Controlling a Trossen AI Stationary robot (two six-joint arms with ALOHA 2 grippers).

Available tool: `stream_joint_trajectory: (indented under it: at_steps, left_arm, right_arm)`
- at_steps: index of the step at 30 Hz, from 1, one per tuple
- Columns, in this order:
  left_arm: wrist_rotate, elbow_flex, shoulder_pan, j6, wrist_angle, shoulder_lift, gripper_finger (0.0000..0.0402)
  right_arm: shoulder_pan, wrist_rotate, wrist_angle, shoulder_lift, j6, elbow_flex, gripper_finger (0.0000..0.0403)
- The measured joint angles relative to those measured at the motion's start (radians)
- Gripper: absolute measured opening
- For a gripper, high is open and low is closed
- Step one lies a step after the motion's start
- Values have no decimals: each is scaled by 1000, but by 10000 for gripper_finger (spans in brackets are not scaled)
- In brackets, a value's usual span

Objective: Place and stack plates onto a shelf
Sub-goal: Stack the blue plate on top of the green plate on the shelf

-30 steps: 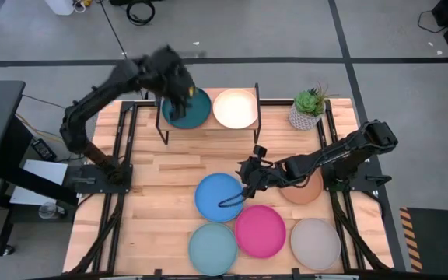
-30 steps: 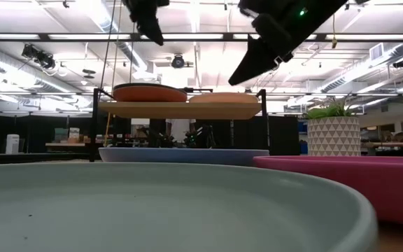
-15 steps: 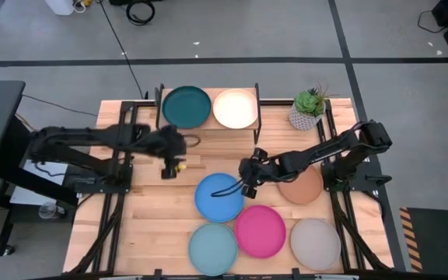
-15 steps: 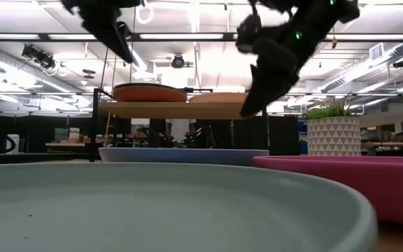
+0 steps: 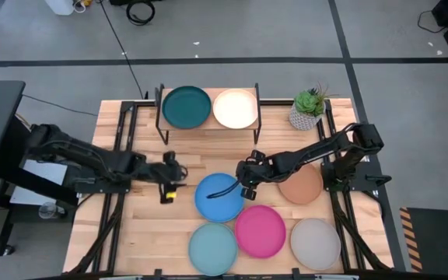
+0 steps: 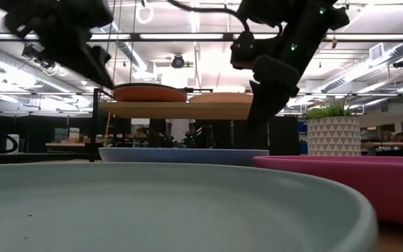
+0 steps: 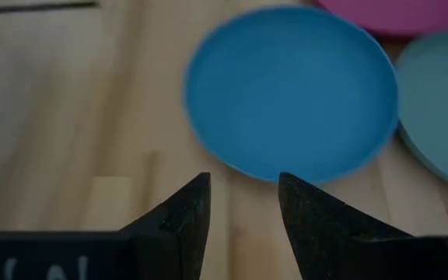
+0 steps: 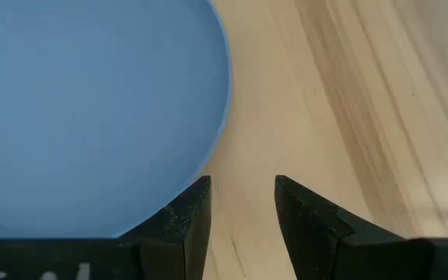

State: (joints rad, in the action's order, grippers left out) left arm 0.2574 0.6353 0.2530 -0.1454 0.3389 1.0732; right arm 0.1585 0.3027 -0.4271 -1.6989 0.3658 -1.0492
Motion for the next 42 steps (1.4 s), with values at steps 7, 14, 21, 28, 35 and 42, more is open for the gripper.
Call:
stream_joint_trajectory:
  at_steps: [7, 14, 21, 28, 35, 42]
  left_arm:
    - [-24, -27, 71, 10, -164, 182, 159]
    - [-118, 57, 100, 112, -181, 403, 159]
    - [-123, 180, 146, 280, -99, 551, 159]
    - [-124, 245, 157, 393, -31, 645, 115]
    - [-110, 300, 163, 430, 88, 631, 14]
    - [-136, 444, 166, 385, 371, 567, 12]
  right_arm:
    - [0, 18, -8, 23, -19, 0, 149]
    - [0, 19, 1, 24, -26, 0, 149]
    - [4, 19, 7, 24, -25, 0, 149]
    - [13, 19, 7, 24, -25, 2, 149]
    - [28, 19, 5, 24, -19, 2, 149]
    - [49, 38, -75, 47, 8, 2, 149]
